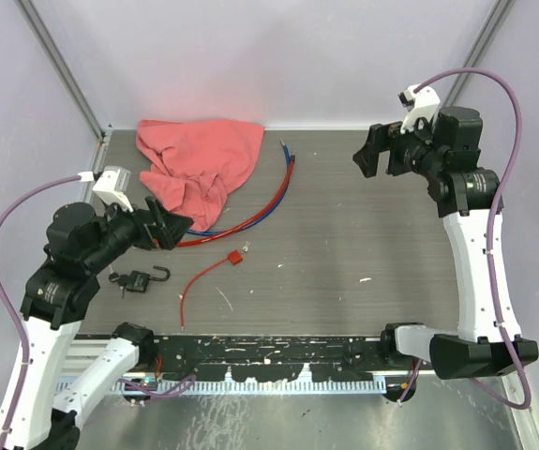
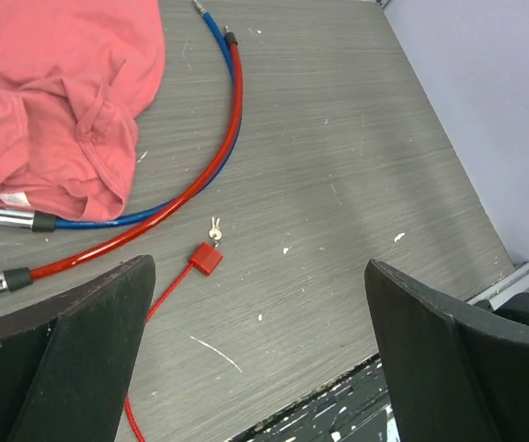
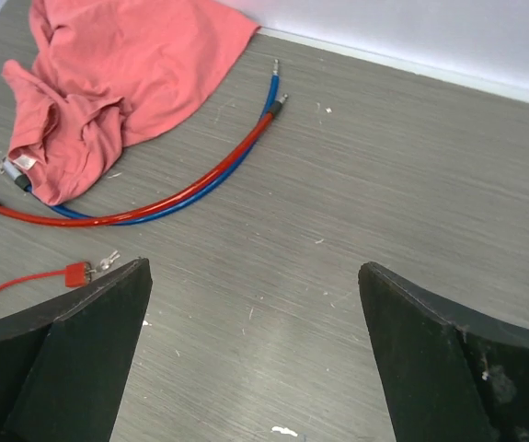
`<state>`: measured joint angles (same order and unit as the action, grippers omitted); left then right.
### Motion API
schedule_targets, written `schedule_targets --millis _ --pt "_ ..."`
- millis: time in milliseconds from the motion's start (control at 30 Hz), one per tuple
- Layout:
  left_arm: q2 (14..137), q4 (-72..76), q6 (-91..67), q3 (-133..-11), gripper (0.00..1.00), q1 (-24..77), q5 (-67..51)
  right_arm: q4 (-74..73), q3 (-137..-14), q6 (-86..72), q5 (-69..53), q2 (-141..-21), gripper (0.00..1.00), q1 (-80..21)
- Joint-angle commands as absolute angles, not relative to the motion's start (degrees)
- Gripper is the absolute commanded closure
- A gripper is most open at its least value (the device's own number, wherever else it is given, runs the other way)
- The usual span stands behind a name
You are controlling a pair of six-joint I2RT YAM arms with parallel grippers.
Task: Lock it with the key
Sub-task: Pick up the lock from the center of the board.
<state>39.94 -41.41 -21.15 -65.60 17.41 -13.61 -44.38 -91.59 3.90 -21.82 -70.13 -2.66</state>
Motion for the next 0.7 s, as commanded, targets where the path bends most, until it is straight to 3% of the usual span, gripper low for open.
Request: schedule_targets --millis 0,400,667 --pt "38.76 -37.94 -24.11 -63.83 0.02 14.76 -17.32 -40.19 -90.55 1.00 -21.34 -69.06 0.00 -0.18" --pt "34.32 -34.92 -31.89 -53.87 0.02 11.04 -22.58 -35.59 -83.48 0.51 -27.66 -68.02 0.00 3.49" --pt "29.10 -28.71 -42.80 -41.67 0.02 10.42 -24.30 -32.04 -71.68 10.76 -49.06 -65.13 0.00 2.74"
